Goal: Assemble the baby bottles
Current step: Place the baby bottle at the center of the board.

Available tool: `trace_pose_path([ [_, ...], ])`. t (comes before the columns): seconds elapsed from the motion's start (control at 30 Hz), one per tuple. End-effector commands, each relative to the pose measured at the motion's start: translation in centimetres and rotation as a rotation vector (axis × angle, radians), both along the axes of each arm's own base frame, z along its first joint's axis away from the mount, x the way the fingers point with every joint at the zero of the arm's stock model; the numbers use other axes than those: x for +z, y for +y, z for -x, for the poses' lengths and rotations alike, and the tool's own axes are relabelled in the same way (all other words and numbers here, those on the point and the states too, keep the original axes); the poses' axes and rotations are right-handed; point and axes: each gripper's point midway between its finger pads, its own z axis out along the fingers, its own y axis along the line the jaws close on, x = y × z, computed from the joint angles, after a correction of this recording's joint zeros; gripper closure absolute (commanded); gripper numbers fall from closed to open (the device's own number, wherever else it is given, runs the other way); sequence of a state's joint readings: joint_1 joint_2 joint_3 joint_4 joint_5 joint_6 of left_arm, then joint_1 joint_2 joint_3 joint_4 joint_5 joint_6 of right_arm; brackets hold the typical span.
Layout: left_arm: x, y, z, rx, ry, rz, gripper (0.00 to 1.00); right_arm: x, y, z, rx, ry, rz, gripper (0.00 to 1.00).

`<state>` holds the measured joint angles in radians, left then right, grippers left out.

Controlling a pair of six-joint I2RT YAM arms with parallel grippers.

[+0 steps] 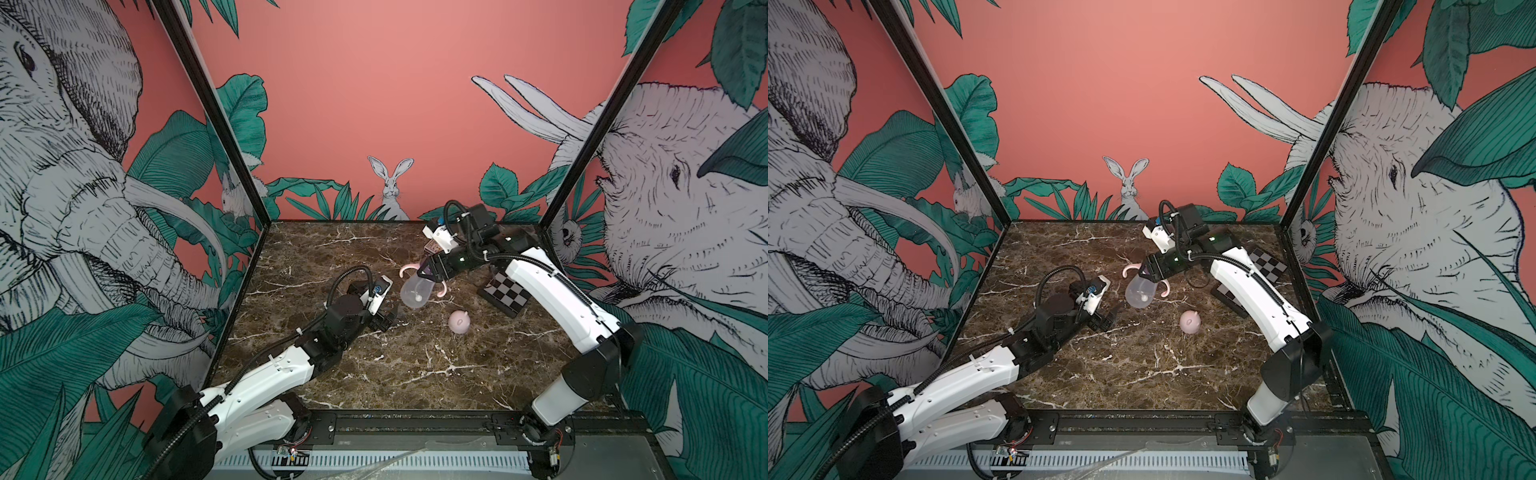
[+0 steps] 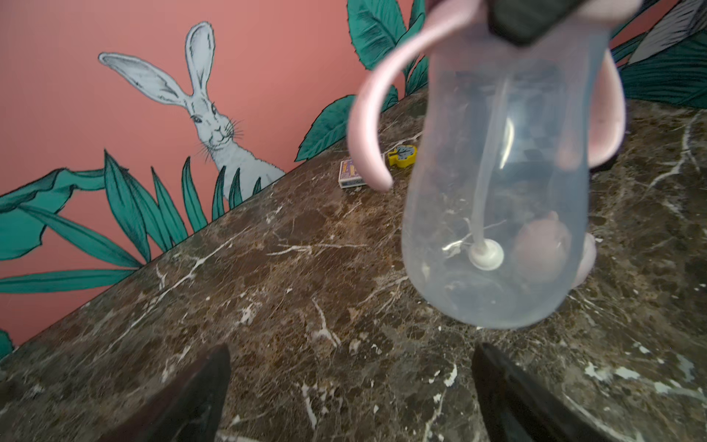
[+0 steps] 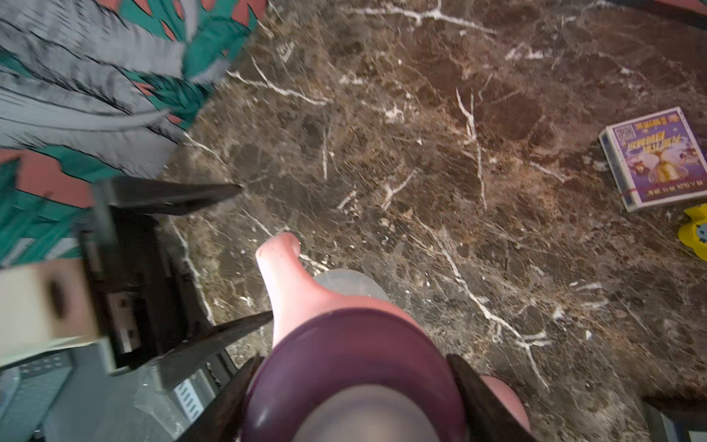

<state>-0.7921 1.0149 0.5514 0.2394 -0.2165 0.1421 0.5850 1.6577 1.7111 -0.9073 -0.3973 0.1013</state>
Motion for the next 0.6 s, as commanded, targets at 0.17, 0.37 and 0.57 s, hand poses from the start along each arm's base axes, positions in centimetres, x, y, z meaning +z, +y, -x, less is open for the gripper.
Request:
trace_pose_path([
  [0.17,-0.7,4.5,-1.6,0.18,0.127,0.08,0.01,-6.2,1.2,-1.6,-0.048,-0.092,0.223,0.57],
  [0.37,-1.3,5.6,-2.6,0.208,0.197,0.134,0.01,-9.0,2.0,-1.8,-0.046,-0.133,0.323,0.56],
  [0.57,-1.7,5.2,-3.0,0.196,0.218,0.121,0.0,-10.2,1.9,-1.9,-0.086,-0.209,0.341,0.57],
])
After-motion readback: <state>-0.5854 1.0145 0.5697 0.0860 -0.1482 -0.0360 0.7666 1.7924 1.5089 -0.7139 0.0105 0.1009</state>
